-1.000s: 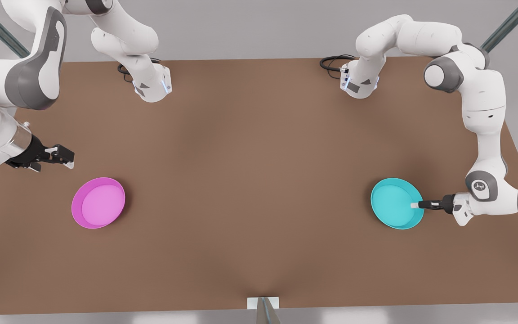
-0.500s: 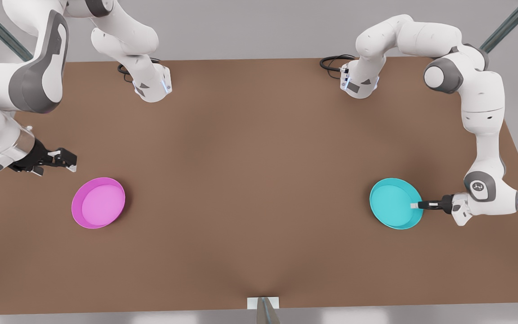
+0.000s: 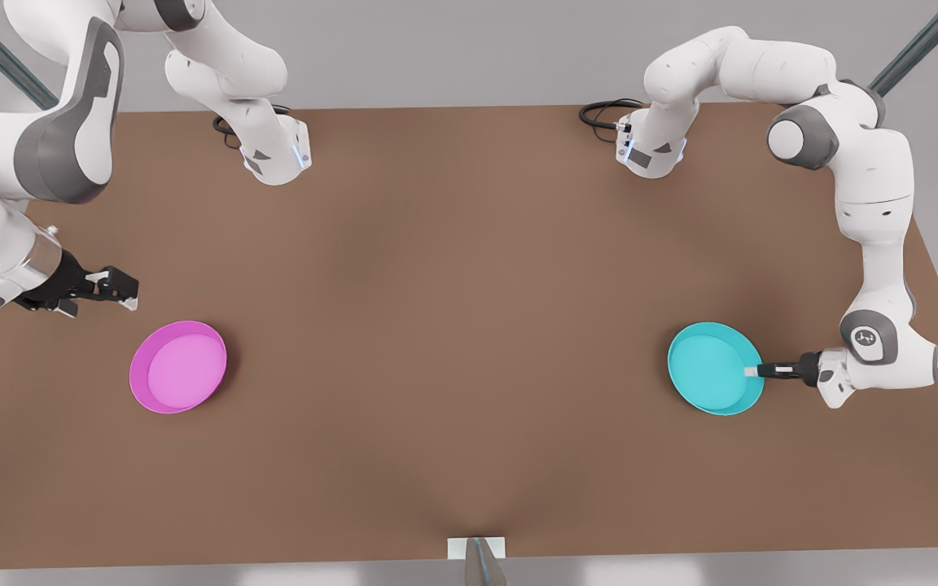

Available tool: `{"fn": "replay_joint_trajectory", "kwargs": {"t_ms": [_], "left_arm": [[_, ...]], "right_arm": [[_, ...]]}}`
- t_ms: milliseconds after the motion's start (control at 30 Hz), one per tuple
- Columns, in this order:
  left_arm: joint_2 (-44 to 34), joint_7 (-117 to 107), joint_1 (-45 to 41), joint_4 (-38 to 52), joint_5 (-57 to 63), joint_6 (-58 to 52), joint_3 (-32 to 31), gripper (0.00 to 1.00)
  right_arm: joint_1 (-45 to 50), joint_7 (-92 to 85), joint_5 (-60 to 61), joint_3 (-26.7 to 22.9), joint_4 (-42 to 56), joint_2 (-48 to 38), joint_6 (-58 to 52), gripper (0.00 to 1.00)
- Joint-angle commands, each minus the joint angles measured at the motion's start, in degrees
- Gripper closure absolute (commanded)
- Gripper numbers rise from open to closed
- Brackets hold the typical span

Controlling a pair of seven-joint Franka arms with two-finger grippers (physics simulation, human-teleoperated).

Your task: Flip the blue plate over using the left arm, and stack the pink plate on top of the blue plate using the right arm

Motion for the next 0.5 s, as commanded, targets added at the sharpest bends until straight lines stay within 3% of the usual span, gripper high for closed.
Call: {"fn": "replay_joint_trajectory", "kwargs": {"t_ms": [0, 467], "left_arm": [[0.00, -0.01, 0.00, -0.01, 0.24, 0.06, 0.00, 0.63], [0.08, 0.87, 0.00, -0.01, 0.33, -0.47, 0.00, 0.76]], "right_arm": [[-0.05, 0.00, 0.00, -0.04, -0.09, 0.00, 0.00, 0.00], [0.04, 0.26, 0.79, 0.93, 0.08, 0.00, 0.35, 0.00]]}}
